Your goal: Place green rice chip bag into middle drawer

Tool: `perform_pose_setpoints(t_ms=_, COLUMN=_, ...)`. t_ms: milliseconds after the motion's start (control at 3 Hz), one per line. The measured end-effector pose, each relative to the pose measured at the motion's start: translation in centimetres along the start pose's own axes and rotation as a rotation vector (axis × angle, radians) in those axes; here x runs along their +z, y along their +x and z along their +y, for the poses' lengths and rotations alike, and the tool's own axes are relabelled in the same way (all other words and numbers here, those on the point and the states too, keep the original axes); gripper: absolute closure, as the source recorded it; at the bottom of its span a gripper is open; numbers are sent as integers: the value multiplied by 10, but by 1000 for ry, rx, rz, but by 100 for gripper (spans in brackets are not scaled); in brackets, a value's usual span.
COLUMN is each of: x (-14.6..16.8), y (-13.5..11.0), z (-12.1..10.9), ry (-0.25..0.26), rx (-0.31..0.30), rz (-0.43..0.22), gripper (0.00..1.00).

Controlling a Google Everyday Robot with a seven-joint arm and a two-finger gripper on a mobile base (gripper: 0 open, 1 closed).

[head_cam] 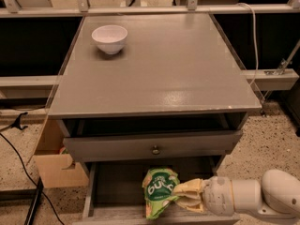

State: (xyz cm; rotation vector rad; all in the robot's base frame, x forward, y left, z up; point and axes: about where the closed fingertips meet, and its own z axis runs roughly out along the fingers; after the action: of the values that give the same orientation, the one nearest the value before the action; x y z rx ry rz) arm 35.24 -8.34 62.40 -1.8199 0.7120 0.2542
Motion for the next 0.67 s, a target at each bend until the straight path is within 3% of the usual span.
perform_pose_setpoints(t_ms=333, x=0, y=0, z=0, ry=0, rx=0, rz=0, gripper=100)
perform_pose_setpoints(t_ms=667, x=-1, y=6, z=16, ry=-14, rx=1, rz=11, gripper=100)
